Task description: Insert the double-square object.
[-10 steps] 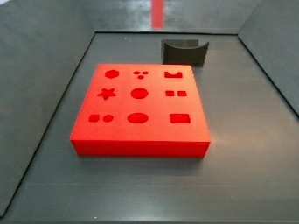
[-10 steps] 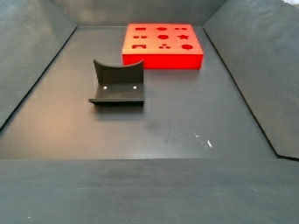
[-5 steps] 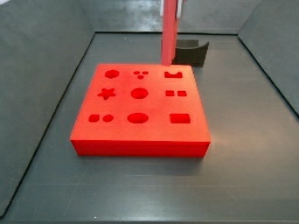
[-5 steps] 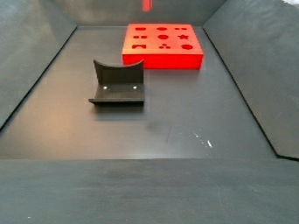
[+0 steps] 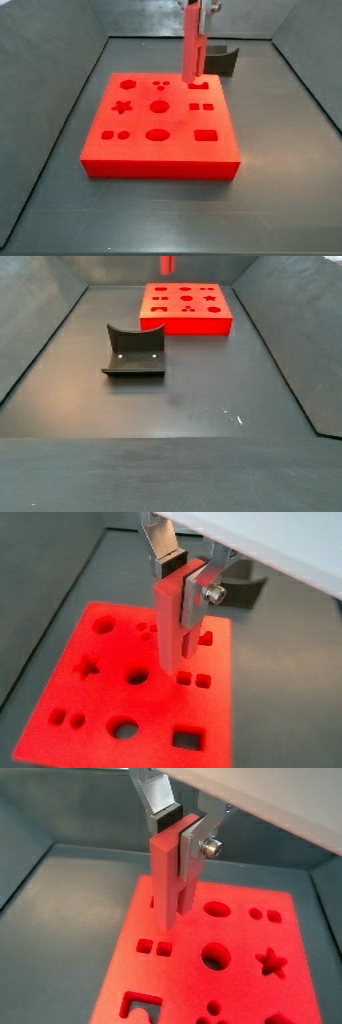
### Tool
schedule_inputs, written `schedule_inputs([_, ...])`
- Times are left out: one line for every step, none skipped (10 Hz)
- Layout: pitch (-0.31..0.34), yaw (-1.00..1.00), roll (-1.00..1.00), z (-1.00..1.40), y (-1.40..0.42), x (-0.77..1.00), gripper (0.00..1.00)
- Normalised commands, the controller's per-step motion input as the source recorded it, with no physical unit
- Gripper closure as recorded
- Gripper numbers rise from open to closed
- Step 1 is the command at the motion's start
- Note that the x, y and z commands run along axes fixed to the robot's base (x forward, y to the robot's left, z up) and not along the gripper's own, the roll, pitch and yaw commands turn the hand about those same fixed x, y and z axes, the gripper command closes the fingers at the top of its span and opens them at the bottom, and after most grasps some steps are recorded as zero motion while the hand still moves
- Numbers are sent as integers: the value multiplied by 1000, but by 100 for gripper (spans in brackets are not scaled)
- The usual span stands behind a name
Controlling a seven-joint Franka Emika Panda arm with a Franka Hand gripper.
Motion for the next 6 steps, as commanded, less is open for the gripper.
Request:
schedule_inputs([107,-674,114,-23,0,160,100])
schedule_inputs([139,-477,241,0,-29,289,100])
schedule_inputs([96,-483,284,-51,-14,329,100])
schedule_inputs([71,-529,266,-20,-17,314,100])
schedule_inputs([60,-583,251,0,-14,257,100])
schedule_inputs([63,-729,186,-31,0,109,100])
